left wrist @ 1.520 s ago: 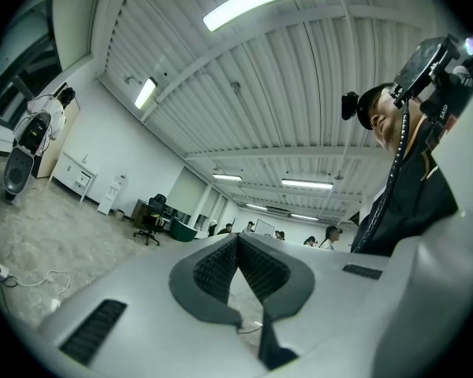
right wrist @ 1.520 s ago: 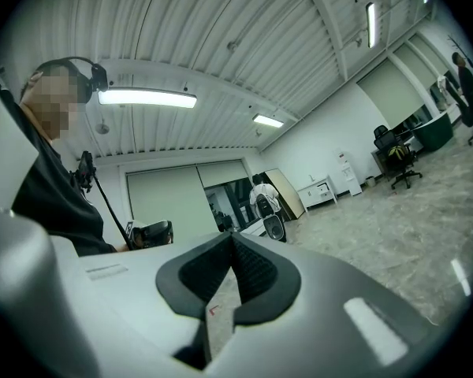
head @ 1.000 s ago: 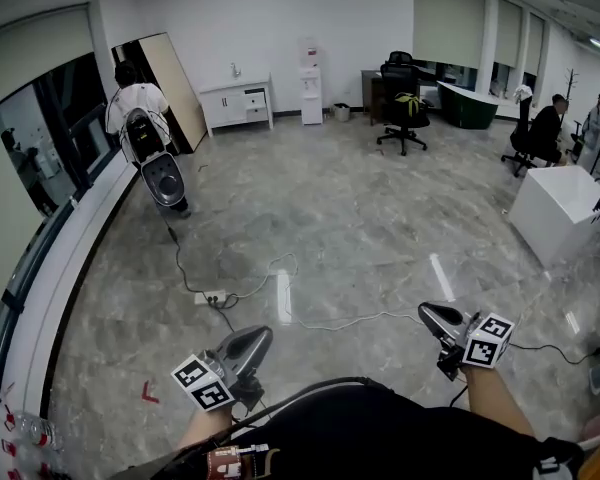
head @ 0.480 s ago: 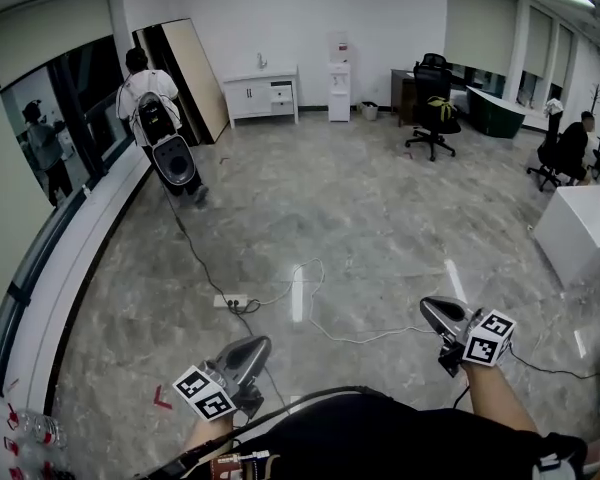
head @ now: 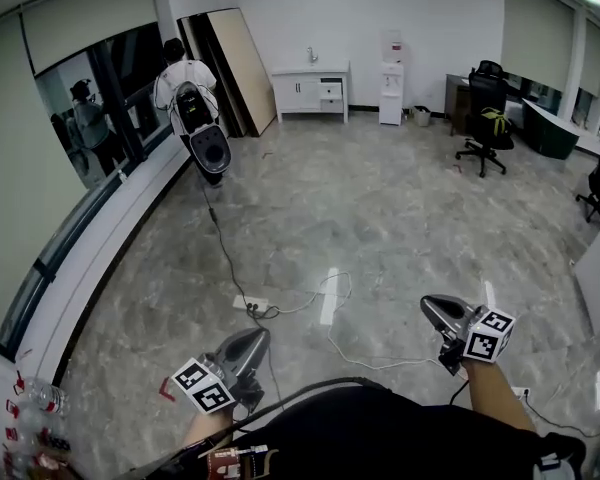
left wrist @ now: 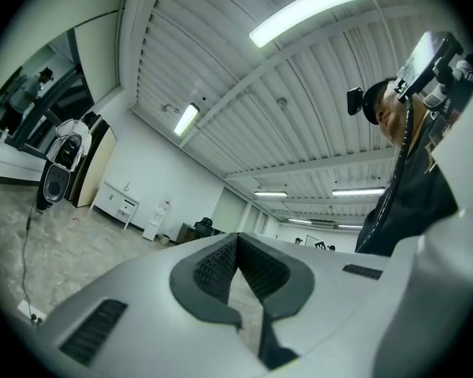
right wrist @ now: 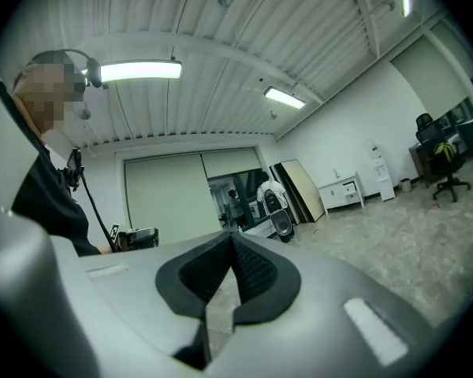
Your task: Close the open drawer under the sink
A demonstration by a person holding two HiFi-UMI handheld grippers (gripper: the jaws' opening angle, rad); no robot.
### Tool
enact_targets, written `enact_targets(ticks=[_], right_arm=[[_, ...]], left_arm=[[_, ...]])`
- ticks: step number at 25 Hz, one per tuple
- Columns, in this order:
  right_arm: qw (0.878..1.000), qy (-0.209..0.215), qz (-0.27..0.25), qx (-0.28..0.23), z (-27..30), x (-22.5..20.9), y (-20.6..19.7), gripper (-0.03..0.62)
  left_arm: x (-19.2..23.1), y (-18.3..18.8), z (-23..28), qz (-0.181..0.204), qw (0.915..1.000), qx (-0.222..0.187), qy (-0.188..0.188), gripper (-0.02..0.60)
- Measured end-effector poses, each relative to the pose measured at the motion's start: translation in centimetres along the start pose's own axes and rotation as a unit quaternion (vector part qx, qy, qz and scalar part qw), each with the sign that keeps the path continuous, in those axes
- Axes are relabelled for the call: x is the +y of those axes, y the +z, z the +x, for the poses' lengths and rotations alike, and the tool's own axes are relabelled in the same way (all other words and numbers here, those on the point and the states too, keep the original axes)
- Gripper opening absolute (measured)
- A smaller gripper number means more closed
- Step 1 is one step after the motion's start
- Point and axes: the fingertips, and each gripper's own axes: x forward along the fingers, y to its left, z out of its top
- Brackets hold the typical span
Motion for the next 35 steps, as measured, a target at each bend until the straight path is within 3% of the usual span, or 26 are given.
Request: enact_targets(ticks=[7,18,24,29,35], right_arm=[[0.998,0.036,-0.040,0.020,0.7,-9.6,4.7,-0.002],[0.999,-0.003,-0.031,0.041,1.9,-20.2,4.3,-0.003],[0.997,-0.038,-0.052,0.041,7.1,-23.0,6.1,-0.003],[0.995,-0.084,-0.050,0.028,12.5,-25.3,9.0,-0.003],[0.994,-0.083,-0.065,0.017,23.5,-25.9,11.7,-0.003]], left_arm=[[0.4,0.7,11.4,0.018,0.9997,-0.011,0.008,0.000],[6.6,-0.7,22.1,0.002,0.9999,0.010,-0.012,0.000],[13.6,0.2,25.7,-0.008,0.9984,0.013,-0.055,0.000],[20.5,4.4,28.2,-0.010,0.9958,0.016,-0.089,0.000],[30.0,9.6,28.4,0.005,0.9940,0.017,-0.108,0.000]])
